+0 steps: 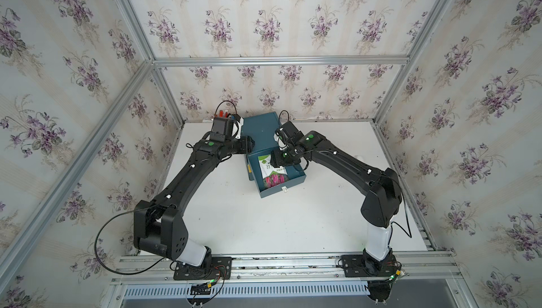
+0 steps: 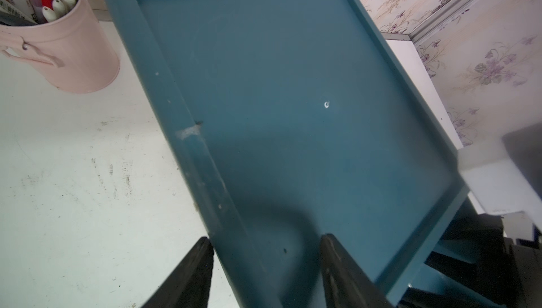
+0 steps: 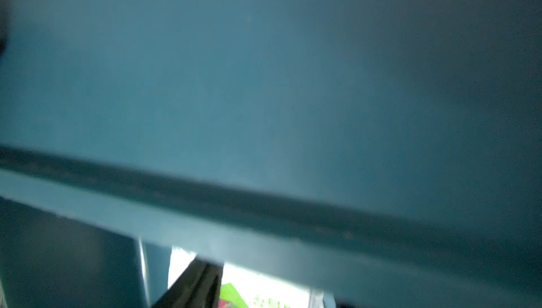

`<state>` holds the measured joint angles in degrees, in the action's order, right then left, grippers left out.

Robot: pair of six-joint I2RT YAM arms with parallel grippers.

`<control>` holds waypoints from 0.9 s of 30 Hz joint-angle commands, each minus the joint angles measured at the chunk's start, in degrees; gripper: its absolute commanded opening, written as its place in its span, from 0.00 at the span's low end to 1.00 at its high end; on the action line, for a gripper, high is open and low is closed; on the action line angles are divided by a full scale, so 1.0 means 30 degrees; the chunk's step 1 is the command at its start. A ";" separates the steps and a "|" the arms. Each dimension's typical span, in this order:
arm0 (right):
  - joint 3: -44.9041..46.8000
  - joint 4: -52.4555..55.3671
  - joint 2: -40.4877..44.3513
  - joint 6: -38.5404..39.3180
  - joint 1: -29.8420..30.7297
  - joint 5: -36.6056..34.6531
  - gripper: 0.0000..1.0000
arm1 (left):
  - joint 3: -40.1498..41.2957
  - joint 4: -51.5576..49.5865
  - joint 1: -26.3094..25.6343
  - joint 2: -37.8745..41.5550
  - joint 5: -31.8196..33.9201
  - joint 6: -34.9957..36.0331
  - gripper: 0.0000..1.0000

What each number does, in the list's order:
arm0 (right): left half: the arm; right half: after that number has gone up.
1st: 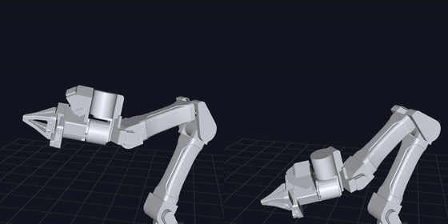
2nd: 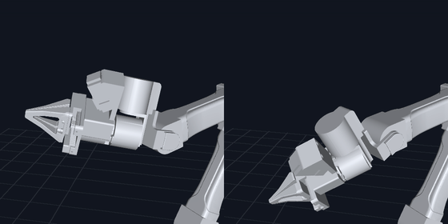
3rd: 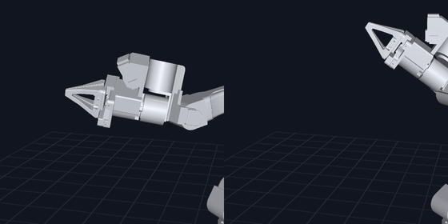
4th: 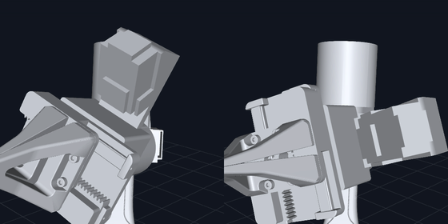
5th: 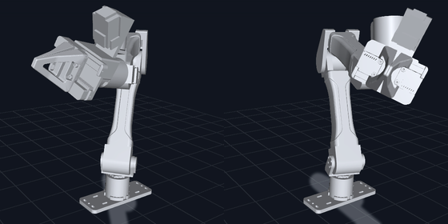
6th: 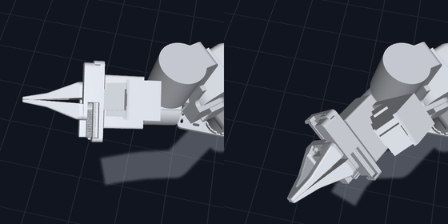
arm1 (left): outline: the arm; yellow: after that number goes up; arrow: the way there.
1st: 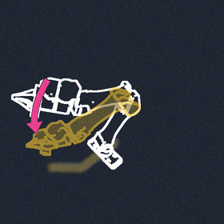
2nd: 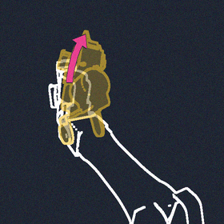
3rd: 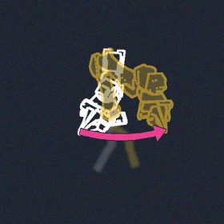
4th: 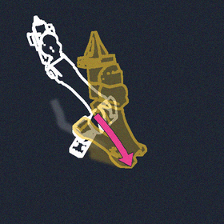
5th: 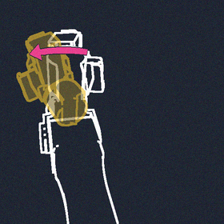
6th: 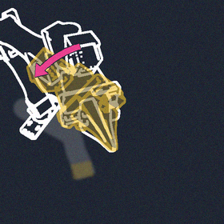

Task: Take the seed bags out of the drawer
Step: Pick up the seed packet from the drawer.

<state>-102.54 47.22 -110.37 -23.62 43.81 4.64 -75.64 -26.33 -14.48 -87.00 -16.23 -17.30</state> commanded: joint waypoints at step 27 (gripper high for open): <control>0.0704 0.0524 0.0306 0.0138 0.0396 0.1418 0.49 | 0.0514 -0.1874 -0.0007 0.0028 0.0367 0.0529 0.61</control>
<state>-101.06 48.27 -109.25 -23.79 44.97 6.57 -74.63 -25.17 -14.44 -86.46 -15.92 -17.32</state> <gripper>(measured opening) 0.510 0.609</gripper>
